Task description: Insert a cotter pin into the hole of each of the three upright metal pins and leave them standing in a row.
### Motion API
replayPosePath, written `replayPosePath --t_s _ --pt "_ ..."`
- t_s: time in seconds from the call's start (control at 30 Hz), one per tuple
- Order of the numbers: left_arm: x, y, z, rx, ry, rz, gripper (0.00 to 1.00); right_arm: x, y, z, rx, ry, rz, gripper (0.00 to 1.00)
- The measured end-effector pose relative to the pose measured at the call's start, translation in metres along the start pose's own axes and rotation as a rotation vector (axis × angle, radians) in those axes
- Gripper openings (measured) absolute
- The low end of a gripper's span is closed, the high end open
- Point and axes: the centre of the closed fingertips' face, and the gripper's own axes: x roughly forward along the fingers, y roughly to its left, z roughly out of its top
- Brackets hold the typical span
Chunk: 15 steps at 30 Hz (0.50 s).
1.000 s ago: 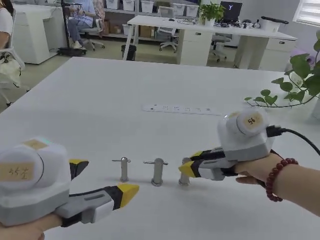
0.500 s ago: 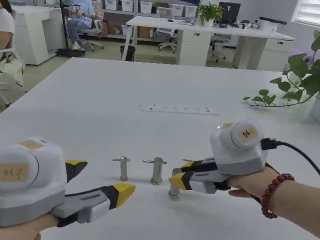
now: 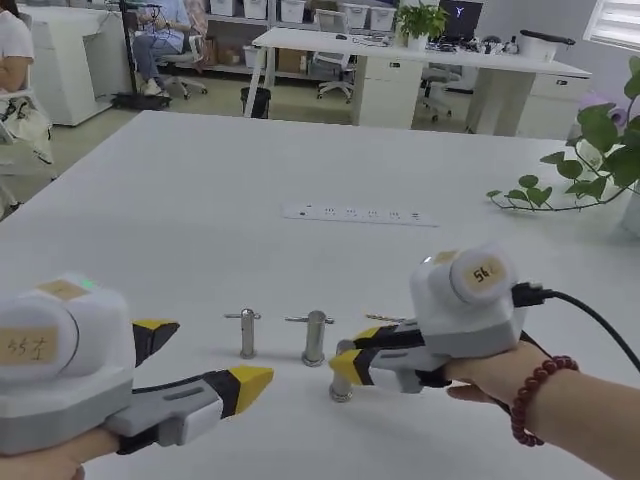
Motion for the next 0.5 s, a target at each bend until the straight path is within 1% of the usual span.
replayPosePath --t_s 0.2,0.33,0.4,0.5 --pt "0.0018 -0.0032 -0.0027 0.0 0.006 -0.012 0.66 0.0003 0.0011 -0.0001 0.005 -0.007 -0.008 0.14" --pt "0.0021 -0.0054 -0.0039 0.001 0.009 -0.018 0.67 0.0009 0.0012 -0.0003 0.04 -0.01 -0.003 0.15" --pt "0.0023 -0.0062 -0.0053 0.01 0.013 -0.017 0.67 0.0014 0.0013 0.0001 0.039 -0.011 0.0 0.16" --pt "0.0024 -0.0073 -0.0071 0.016 0.021 -0.016 0.68 0.0006 0.0003 0.0057 0.058 -0.035 0.001 0.19"
